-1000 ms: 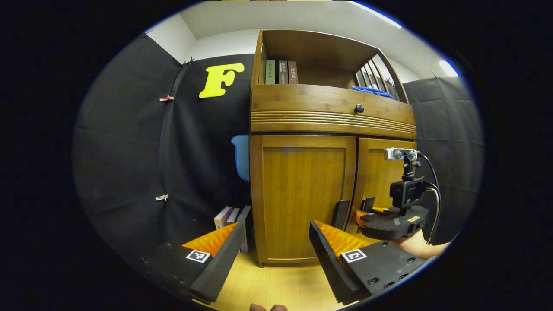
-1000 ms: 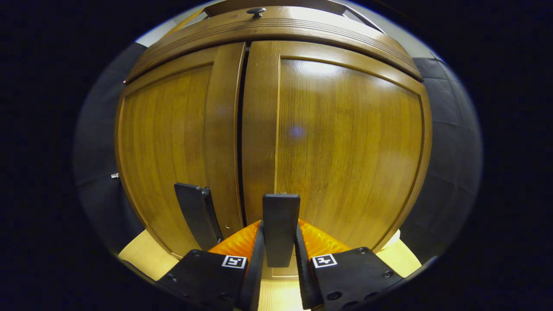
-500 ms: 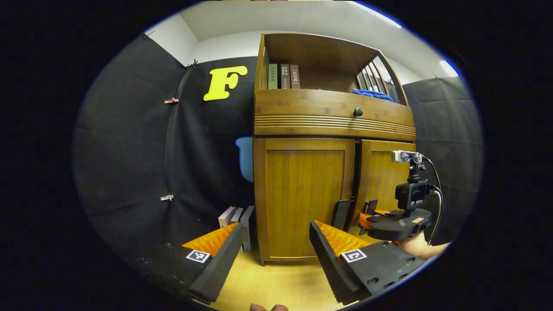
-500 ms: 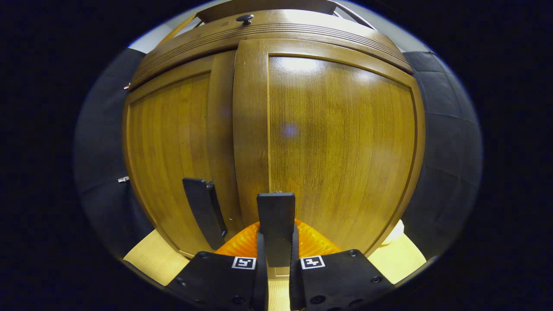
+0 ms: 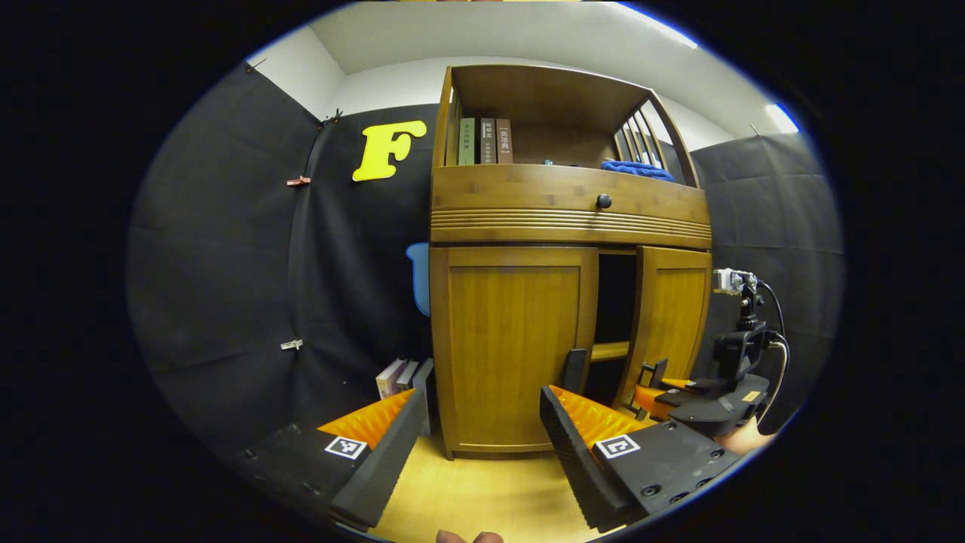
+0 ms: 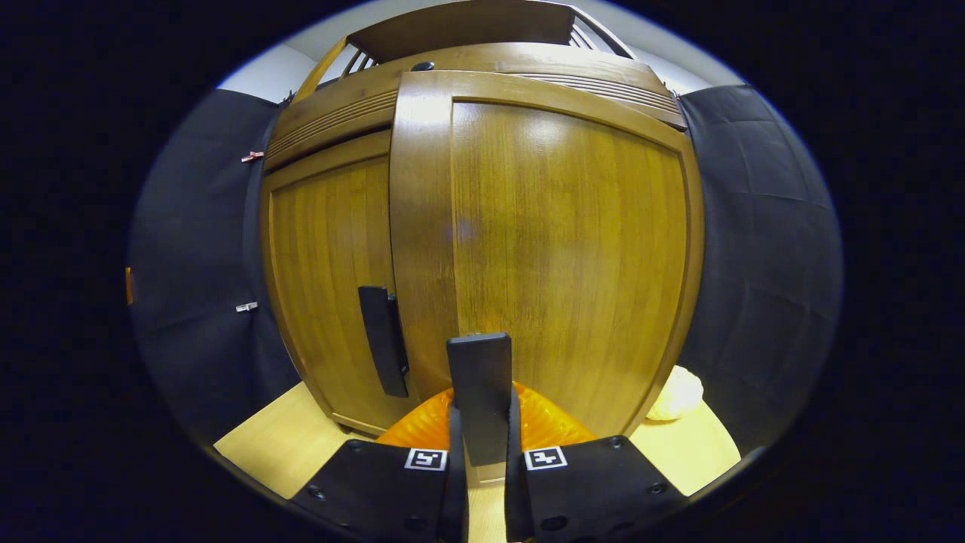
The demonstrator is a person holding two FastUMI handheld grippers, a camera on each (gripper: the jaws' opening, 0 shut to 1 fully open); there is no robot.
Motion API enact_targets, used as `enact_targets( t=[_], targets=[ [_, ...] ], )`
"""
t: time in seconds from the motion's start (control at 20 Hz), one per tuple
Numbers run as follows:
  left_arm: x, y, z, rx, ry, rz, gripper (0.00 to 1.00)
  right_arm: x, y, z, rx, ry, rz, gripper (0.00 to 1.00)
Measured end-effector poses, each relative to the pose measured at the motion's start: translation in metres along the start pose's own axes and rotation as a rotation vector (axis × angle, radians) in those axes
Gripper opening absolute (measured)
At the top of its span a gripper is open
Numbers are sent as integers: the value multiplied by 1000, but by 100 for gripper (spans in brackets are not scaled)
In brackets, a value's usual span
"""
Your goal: Open the right door of the double-door shoe cabinet with the right hand, and open the left door with the left hand.
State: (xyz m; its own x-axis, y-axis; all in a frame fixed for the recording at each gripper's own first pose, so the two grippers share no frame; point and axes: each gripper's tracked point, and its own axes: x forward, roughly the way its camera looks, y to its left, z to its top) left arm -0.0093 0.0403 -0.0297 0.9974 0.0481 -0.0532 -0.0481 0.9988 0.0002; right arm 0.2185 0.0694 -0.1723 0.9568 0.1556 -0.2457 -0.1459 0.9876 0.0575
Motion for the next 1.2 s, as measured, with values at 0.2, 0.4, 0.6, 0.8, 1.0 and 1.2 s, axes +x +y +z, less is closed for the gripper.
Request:
enact_targets(
  t=[0.2, 0.4, 0.6, 0.8, 1.0, 1.2],
  targets=[
    [-3, -19, 1, 8, -4, -10, 94, -1, -2, 0, 10, 3, 9, 22],
    [1, -43, 4, 11, -11, -14, 94, 1, -4, 1, 1, -2, 2, 22],
    [4, -67, 9, -2, -20, -9, 94, -6, -7, 0, 15, 8, -9, 22],
    [12, -91, 11, -11, -27, -9, 93, -11, -10, -1, 20, 20, -10, 22],
    [22, -116, 10, -16, -18, -16, 94, -15, -13, -3, 1, 34, 14, 22],
    [34, -135, 8, -3, -8, -24, 94, -16, -13, -3, 28, 40, 14, 21]
  ],
)
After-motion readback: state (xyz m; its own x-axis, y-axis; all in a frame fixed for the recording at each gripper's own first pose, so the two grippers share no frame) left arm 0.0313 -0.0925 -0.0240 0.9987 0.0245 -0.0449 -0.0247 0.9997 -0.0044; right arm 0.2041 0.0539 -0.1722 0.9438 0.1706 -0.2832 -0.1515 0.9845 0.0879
